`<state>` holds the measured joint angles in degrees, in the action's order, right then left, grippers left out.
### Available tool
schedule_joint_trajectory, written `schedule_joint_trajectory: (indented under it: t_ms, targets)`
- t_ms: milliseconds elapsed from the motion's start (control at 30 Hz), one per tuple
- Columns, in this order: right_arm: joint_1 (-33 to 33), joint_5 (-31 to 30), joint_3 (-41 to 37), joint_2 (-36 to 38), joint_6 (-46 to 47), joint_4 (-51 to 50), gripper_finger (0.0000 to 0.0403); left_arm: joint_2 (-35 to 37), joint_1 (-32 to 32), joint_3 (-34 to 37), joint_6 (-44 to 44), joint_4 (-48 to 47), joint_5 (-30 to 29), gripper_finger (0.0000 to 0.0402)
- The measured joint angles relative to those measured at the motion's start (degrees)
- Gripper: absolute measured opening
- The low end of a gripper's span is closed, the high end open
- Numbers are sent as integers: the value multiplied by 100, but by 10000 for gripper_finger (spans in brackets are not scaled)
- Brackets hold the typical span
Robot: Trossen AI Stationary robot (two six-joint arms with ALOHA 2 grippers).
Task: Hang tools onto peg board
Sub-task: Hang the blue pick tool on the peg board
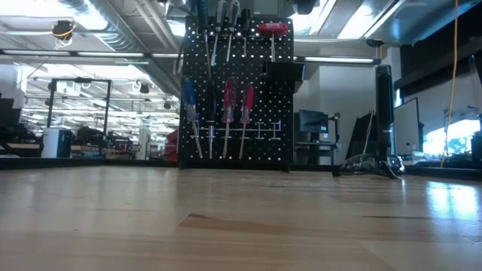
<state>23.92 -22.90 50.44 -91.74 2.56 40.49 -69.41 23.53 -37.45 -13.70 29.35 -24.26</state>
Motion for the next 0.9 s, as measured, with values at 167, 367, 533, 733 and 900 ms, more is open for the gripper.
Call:
schedule_joint_trajectory:
  t_ms: [167,367,533,733,900]
  targets:
    - [48,-310,114,-79,195,-26,193,-2,0,0,-180,-105,-1095,1]
    - [41,-1434,114,-79,850,-22,193,-117,0,0,-377,-346,-2149,1]
    - [-114,-1657,116,-111,1723,-1,193,-532,-60,0,-446,-142,-2613,1]
    - [-123,-2012,120,-472,1819,261,193,-826,-124,0,-345,609,-3066,1]
    - [-112,-2279,120,-907,1378,1329,193,-837,-200,-2,-270,718,-3108,1]
